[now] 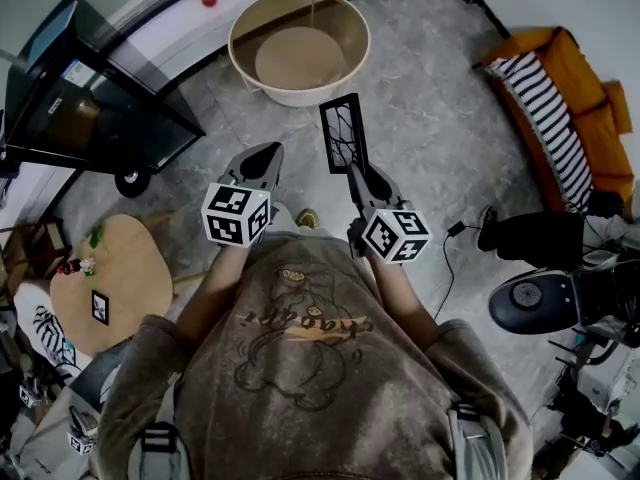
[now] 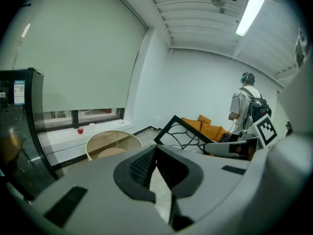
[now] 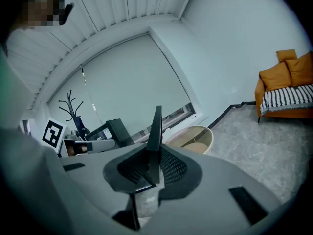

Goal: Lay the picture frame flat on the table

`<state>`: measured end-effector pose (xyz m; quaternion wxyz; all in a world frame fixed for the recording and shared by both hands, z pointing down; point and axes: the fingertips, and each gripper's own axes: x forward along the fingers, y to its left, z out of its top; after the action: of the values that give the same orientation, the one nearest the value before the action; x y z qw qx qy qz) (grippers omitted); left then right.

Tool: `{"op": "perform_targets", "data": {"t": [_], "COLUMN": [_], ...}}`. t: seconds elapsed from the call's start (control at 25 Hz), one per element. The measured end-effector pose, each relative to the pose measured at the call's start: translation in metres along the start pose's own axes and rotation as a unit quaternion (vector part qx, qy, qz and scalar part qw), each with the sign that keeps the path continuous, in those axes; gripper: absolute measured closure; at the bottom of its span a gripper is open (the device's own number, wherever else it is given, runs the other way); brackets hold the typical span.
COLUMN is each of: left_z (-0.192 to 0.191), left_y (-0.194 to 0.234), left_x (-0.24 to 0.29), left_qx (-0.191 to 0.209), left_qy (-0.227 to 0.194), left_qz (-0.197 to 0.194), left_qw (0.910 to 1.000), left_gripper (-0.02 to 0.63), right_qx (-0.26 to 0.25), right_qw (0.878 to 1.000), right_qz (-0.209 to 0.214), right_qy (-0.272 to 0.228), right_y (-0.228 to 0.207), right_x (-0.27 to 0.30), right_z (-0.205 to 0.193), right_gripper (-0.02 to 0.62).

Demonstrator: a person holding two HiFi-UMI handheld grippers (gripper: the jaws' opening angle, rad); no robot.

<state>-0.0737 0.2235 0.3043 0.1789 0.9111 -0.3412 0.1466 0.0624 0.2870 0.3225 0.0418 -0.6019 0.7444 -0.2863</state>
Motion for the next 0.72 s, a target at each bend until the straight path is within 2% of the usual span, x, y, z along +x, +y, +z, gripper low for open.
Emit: {"op": "perform_targets", "data": {"t": [0.4,0.72], "left_z": [0.007,0.029], "left_y": [0.026,0.048], "left_x": [0.028,0.074], "left_qx": [-0.021,-0.022], "left_qy": [-0.013,-0.012], "left_qz": [0.001,-0.005], "left_qw": [0.9997,0.9997], "left_gripper": [0.589,0.589], "right_qx": [-0.019,-0.027], "right_qw": [1.000,1.000], "right_qz": [0.007,0.000], "right_qy": [0.009,0.014], "right_y": [-0.006,-0.029], "right_x": [0.038,0.074], "right_z": [0.017,0.041], "right_gripper": [0.512,0.512]}}
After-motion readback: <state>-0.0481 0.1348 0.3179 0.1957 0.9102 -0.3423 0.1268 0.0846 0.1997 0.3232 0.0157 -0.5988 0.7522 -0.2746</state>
